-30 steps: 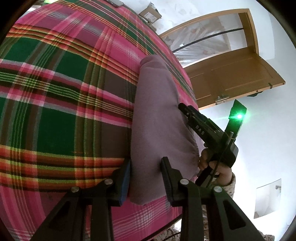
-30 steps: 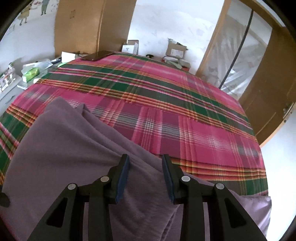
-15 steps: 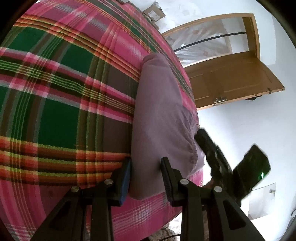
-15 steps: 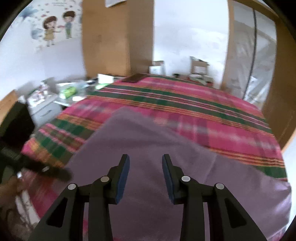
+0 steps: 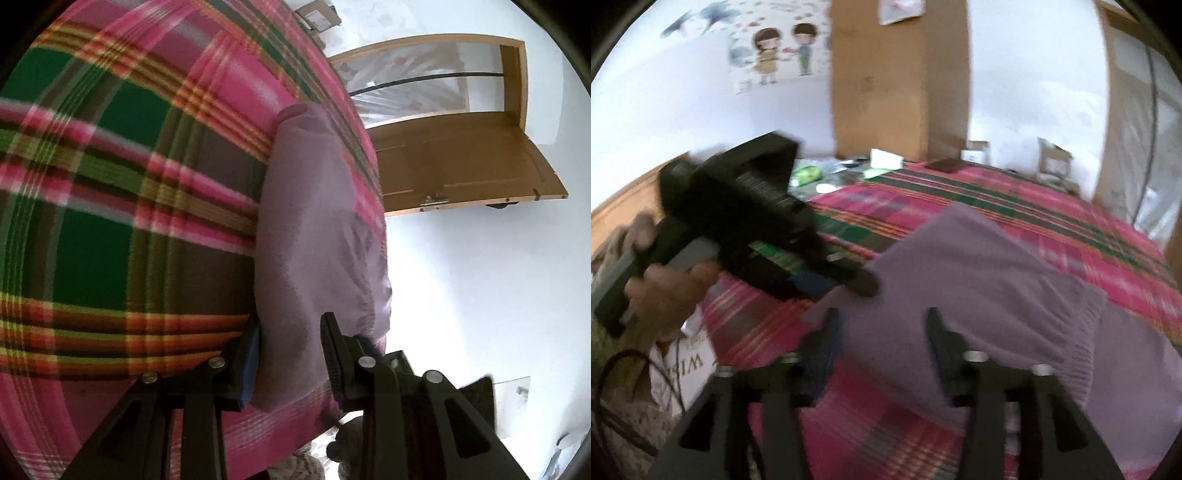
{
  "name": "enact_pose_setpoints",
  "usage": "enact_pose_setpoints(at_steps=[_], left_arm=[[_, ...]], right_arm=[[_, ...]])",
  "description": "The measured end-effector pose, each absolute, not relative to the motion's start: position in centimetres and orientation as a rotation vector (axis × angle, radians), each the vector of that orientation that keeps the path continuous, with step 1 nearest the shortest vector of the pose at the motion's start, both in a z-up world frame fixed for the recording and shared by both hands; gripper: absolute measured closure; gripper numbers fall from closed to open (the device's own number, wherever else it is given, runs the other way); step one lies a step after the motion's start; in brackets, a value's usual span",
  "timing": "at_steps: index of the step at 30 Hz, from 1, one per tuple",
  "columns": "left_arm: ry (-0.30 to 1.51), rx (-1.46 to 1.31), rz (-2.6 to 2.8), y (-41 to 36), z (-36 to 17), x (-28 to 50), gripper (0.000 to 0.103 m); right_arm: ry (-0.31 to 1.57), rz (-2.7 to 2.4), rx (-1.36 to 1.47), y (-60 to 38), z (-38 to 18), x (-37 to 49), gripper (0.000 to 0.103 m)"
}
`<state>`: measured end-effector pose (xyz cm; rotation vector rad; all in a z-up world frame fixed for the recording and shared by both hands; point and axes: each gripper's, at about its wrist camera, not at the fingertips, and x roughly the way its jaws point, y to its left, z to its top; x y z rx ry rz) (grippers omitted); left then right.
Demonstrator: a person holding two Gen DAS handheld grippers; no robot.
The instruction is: Fold clothes
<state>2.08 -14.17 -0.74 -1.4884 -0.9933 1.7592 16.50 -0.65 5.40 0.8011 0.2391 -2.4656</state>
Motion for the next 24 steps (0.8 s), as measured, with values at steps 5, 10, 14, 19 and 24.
enact_pose_setpoints(at_steps=[5,10,14,19,24], left_arm=[[-1.014,-1.480,1.720,-13.5,0.2,1.7,0.071],[-1.035,-1.494,1.700,-13.1,0.4,1.4,0.071],[-1.044,-1.501,1.694,-12.9,0.3,1.3,0.071],[-1.057,-1.510,1.685,-13.0,0.2,1.4,0.071],[-1.051,-1.508,1.688,-13.0,0.0,1.2,0.071]], right_arm=[[0.419,-2.468,0.761,-3.2,4.5,17.6,0.035],[0.510,-2.567,0.721,-4.1,4.1,17.2,0.035],[0.495,-2.576,0.755,-4.2,3.8,16.5,0.035],[0.519,-2.606,0.777,-5.2,3.2,15.4,0.035],[0.427,-2.656,0.860,-4.3,3.1,13.8,0.047]])
